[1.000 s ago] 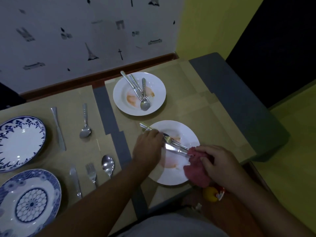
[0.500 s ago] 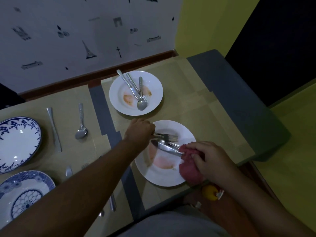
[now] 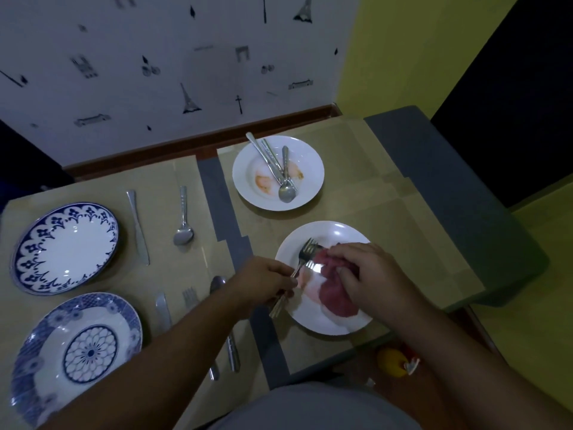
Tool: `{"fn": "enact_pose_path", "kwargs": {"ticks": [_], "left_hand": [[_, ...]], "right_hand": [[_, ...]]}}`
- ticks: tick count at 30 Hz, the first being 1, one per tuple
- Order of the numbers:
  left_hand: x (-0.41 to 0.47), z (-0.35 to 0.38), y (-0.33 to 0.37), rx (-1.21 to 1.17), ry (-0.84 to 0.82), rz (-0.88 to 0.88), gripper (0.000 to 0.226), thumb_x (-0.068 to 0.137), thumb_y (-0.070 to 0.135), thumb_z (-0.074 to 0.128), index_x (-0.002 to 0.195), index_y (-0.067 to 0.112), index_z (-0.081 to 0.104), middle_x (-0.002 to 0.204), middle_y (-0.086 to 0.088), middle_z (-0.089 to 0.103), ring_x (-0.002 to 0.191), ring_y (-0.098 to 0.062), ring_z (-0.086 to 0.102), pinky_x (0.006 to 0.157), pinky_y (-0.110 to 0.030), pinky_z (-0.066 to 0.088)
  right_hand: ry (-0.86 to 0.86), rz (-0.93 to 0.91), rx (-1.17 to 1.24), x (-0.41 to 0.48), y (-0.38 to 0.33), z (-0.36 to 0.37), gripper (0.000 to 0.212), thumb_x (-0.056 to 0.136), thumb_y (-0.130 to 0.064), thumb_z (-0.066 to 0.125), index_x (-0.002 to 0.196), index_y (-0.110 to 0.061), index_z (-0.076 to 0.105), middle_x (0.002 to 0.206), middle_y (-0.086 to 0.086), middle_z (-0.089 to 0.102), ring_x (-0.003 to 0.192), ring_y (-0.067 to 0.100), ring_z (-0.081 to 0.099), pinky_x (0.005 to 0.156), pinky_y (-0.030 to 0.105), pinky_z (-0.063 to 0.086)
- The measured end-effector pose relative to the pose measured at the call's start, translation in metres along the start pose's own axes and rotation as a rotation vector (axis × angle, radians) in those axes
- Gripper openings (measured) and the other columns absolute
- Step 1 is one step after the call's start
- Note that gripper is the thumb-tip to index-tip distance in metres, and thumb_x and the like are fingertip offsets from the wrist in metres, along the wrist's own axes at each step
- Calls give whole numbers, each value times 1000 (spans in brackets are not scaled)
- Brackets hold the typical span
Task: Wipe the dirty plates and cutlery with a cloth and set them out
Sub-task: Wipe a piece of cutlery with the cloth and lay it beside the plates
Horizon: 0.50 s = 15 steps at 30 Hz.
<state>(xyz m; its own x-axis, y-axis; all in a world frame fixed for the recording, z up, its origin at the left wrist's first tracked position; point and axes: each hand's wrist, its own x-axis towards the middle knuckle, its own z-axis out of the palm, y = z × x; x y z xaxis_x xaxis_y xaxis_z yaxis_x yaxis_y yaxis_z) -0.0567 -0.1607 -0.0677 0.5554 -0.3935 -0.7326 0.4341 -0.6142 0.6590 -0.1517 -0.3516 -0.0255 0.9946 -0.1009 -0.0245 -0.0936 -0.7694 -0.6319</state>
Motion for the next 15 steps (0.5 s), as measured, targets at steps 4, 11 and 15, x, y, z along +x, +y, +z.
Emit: {"fn": "enact_pose_path", "kwargs": {"ticks": [4, 11, 15], "left_hand": [[-23, 5, -15, -179, -80, -20, 19, 88, 10, 73, 105, 16, 78, 98, -5, 78, 89, -19, 75, 77, -32, 61], [-48, 7, -19, -344, -14, 16, 19, 90, 2, 69, 106, 10, 77, 95, -8, 78, 69, -10, 73, 57, -19, 55], [-54, 3, -26, -322, -9, 44, 19, 90, 2, 68, 104, 12, 78, 87, -2, 77, 70, -10, 71, 59, -19, 54]], "right_hand": [[-96, -165, -105, 6, -17, 16, 33, 82, -4, 63, 108, -22, 73, 108, -8, 71, 100, 4, 54, 92, 4, 27], [-162, -185, -200, 22, -13, 40, 31, 80, -13, 58, 103, -23, 74, 102, -8, 73, 97, 15, 65, 90, 28, 38], [-240, -244, -236, 13, -26, 41, 33, 82, -27, 50, 106, -24, 73, 101, -7, 72, 95, 17, 64, 95, 36, 43]]}}
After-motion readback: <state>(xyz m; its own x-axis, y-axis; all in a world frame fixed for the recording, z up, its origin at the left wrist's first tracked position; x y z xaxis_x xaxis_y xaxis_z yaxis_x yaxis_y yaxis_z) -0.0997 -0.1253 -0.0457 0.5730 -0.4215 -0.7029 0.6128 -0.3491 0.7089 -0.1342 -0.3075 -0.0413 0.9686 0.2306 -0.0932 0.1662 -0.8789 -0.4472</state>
